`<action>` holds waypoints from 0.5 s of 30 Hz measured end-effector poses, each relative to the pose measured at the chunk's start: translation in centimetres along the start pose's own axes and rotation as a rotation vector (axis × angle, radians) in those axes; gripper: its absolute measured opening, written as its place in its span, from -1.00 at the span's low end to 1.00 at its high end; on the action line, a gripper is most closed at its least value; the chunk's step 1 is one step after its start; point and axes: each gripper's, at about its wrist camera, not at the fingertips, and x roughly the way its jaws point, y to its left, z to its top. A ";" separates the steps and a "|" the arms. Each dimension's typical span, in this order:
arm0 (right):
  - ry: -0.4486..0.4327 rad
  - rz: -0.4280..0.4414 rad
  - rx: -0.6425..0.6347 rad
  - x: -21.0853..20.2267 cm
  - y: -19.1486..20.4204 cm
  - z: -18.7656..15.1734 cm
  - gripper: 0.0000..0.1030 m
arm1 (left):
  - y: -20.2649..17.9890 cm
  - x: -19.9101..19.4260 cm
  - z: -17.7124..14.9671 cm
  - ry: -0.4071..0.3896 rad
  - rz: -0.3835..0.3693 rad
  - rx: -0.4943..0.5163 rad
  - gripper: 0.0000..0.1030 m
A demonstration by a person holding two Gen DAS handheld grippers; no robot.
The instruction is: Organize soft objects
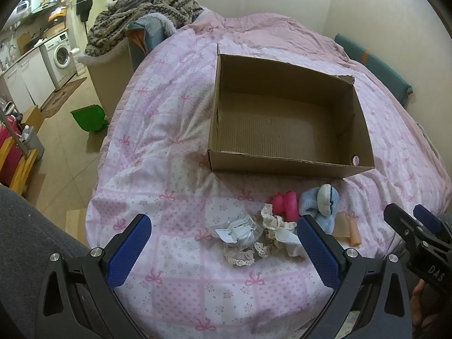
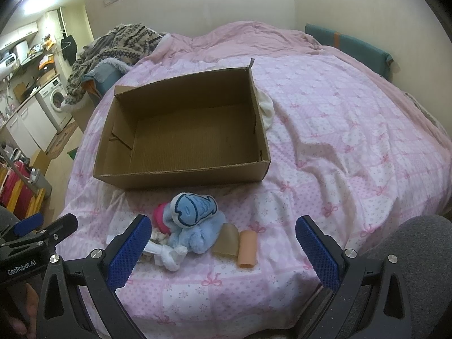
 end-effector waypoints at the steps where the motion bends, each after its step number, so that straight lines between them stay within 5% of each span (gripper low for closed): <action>1: 0.000 0.000 -0.001 0.0 0.0 0.0 1.00 | 0.0 0.0 0.0 0.000 0.000 0.000 1.00; 15: 0.000 0.003 0.000 0.0 0.0 0.0 1.00 | 0.0 0.0 0.0 0.001 0.002 -0.009 1.00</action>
